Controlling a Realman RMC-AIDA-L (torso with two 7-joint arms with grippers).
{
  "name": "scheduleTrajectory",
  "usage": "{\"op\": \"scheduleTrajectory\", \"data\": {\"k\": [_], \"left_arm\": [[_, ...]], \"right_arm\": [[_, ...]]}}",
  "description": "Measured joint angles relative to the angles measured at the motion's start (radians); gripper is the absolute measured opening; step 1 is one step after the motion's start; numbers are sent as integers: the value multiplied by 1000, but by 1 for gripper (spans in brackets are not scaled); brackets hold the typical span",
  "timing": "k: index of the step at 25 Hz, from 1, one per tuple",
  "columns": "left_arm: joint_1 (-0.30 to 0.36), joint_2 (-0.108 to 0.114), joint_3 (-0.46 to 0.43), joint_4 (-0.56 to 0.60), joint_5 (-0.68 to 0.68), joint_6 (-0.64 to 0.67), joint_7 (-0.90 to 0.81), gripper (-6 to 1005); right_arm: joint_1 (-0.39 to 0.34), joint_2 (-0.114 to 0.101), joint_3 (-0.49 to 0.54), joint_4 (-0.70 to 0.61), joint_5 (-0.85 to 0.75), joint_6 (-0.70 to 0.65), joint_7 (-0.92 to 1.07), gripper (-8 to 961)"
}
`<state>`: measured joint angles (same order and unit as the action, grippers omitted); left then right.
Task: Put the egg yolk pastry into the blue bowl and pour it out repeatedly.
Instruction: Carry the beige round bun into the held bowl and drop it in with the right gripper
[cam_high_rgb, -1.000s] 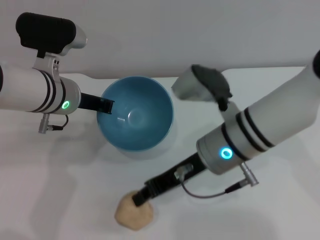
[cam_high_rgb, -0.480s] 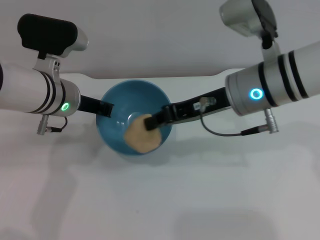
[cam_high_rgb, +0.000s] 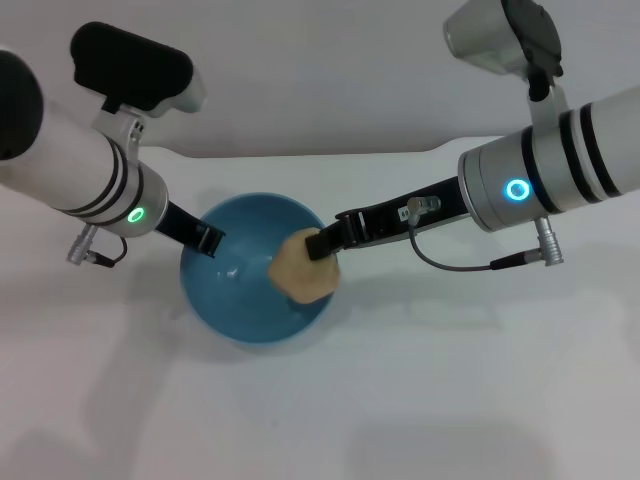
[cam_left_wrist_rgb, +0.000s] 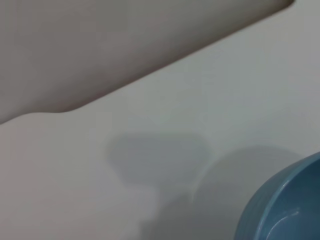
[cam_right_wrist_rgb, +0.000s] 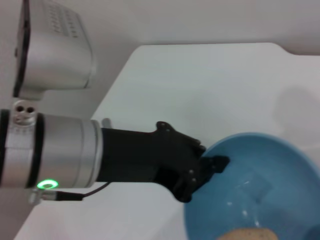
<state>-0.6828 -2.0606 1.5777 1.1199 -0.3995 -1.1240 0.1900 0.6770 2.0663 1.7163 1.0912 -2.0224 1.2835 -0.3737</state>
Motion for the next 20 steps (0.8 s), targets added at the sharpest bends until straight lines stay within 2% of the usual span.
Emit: {"op": "scheduleTrajectory", "data": {"k": [8, 15, 20], "left_arm": [[-36, -3, 8, 0, 0, -105, -1, -2], [-46, -5, 9, 1, -6, -117, -1, -2], [-49, -6, 9, 3, -7, -122, -1, -2]], "right_arm": [[3, 4, 0, -10, -70, -64, -4, 2], [17, 8, -53, -15, -58, -100, -108, 18], [44, 9, -83, -69, -58, -115, -125, 32]]}}
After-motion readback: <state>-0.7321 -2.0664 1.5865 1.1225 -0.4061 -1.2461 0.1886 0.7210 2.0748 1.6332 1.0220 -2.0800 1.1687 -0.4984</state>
